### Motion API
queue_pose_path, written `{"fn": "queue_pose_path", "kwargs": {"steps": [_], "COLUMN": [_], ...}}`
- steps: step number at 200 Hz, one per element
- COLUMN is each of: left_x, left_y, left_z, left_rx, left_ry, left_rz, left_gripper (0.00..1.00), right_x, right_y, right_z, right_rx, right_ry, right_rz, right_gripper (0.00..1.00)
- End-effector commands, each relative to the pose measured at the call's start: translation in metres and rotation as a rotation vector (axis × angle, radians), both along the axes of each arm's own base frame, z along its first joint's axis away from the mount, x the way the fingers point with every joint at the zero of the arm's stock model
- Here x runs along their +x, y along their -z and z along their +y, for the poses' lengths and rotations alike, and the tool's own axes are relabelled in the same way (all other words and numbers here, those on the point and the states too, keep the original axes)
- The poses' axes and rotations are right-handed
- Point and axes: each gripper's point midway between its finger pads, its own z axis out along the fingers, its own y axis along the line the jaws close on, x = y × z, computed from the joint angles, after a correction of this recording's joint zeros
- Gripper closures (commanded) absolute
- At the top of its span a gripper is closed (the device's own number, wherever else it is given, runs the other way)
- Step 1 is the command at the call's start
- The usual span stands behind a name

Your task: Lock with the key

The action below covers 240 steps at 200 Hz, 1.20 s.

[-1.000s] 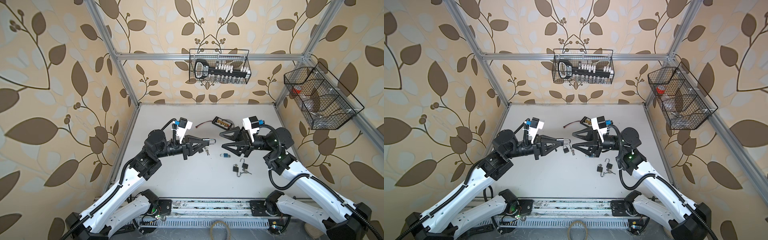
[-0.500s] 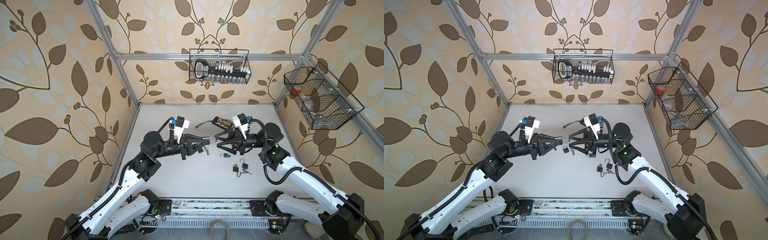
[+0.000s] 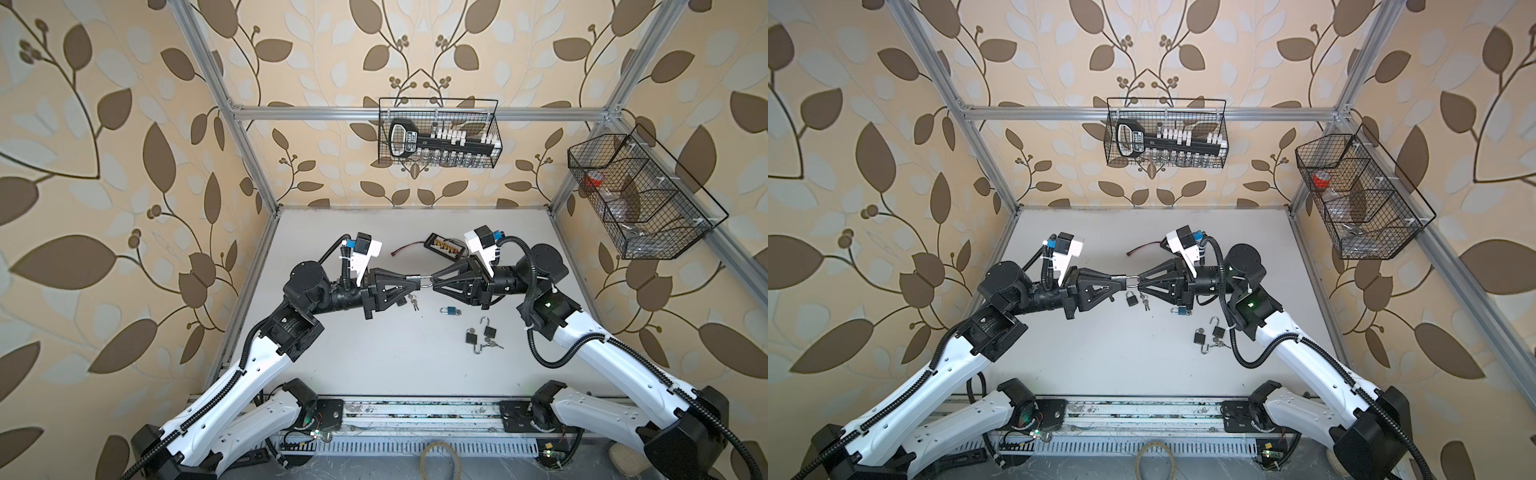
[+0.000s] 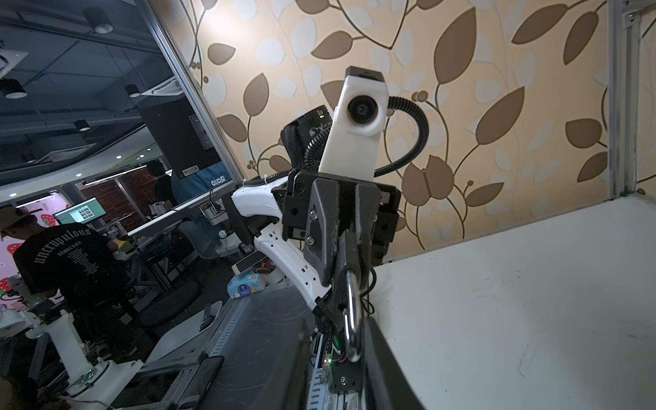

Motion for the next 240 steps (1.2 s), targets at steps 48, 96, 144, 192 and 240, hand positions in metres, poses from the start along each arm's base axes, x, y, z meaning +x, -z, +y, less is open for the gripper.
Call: {"fn": "queue_pose_path", "kwargs": {"steps": [48,96,144,192,240], "left_x": [-0.012,-0.01,-0.01,-0.006,-0.009], "left_y": [-0.025,-0.024,-0.023,-0.001,0.019], "left_z": [0.002,0.003,0.003,-0.014,-0.033], "left_rx": [-0.055,-0.051,-0.041,0.009,0.05], "left_ry": [0.033,0.021,0.022,0.058,0.078], "left_rz": [-0.081,-0.078,-0.078,-0.033,-0.017], "left_gripper": [1.0,1.0,1.0,1.0,1.0], "right_x": [-0.004,-0.006,-0.006,-0.014,-0.014], "right_y": [-0.013,-0.013,-0.014,-0.015,-0.013], "right_z": [0.001,0.001,0.001,0.018,0.025], "right_rx": [0.014,0.013,0.009,-0.009,0.001], "right_ry": [-0.01,-0.013,-0.005,-0.054,-0.053], "right_rz": [-0.046,-0.048,-0.067,-0.085,-0.076], "right_gripper": [0.87,1.0,1.0,1.0,1.0]}}
